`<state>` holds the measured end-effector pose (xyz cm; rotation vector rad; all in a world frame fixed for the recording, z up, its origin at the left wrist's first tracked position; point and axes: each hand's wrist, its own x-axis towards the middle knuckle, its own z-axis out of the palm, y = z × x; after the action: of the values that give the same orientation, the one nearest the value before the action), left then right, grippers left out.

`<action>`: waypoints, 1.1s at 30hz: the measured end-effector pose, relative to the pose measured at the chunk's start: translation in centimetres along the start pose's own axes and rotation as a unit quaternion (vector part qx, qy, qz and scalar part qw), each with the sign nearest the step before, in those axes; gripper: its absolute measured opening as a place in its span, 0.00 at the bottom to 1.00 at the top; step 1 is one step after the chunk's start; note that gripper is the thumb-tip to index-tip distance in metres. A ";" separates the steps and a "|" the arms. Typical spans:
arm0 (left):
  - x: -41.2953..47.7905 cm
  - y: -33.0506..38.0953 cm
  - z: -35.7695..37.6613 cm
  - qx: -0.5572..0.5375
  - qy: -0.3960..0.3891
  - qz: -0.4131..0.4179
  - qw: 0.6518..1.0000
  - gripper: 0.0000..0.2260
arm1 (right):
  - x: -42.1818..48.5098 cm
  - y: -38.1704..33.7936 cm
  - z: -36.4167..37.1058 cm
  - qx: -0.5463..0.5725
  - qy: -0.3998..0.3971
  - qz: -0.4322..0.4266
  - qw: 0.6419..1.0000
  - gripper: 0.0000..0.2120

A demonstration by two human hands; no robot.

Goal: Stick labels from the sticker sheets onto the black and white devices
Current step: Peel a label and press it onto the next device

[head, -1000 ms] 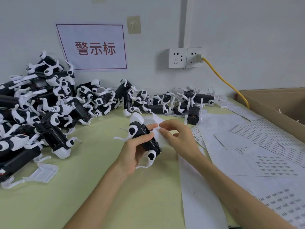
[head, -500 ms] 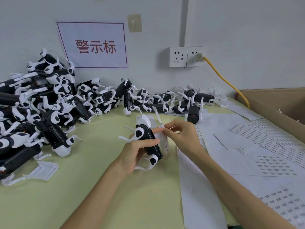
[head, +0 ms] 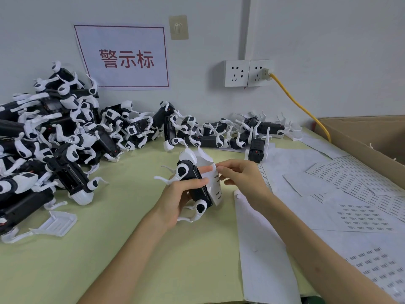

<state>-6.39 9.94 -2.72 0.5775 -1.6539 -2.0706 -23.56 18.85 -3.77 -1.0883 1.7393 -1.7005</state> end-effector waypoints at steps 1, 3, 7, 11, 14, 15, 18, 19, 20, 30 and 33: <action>0.0 0.1 0.0 -0.004 -0.002 0.000 1.000 0.23 | 0.0 0.0 0.0 0.002 -0.003 0.005 1.000 0.08; 0.0 0.1 0.0 -0.010 -0.002 -0.007 1.000 0.23 | 0.0 -0.1 -0.1 0.001 -0.006 0.011 1.000 0.07; 0.1 0.0 -0.2 -0.016 0.001 -0.013 1.000 0.22 | 0.0 -0.1 -0.1 0.005 0.014 0.009 1.000 0.07; 0.4 0.0 -0.2 -0.033 0.024 -0.023 0.999 0.21 | -0.1 -0.3 -0.1 0.038 0.059 0.005 0.997 0.11; 0.6 0.0 -0.4 -0.049 0.061 -0.031 0.996 0.20 | 0.0 -0.5 -0.3 0.074 0.084 0.015 0.994 0.10; 0.7 0.0 -0.6 -0.057 0.077 -0.031 0.995 0.18 | 0.0 -0.5 -0.3 0.077 0.086 0.016 0.993 0.10; 0.9 0.0 -0.9 -0.097 0.142 -0.023 0.985 0.14 | 0.1 -0.5 -0.2 0.071 0.095 0.011 0.993 0.07; 1.0 0.0 -1.0 -0.110 0.171 -0.015 0.979 0.13 | 0.1 -0.5 -0.2 0.063 0.101 0.008 0.993 0.06; 1.1 -0.1 -1.2 -0.116 0.203 -0.003 0.972 0.13 | 0.1 -0.5 -0.1 0.053 0.107 0.004 0.993 0.06; 0.2 0.8 -1.8 -0.179 -0.091 0.048 0.978 0.12 | -0.9 -0.6 0.5 -0.114 0.168 -0.100 0.974 0.08; 0.3 0.3 -1.1 -0.135 -0.137 0.029 0.981 0.08 | -1.1 -0.8 0.6 -0.099 0.165 -0.136 0.972 0.06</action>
<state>-5.96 8.83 -2.63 0.1584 -1.4694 -2.3600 -22.25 19.48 -3.24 -1.2343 2.0793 -2.0006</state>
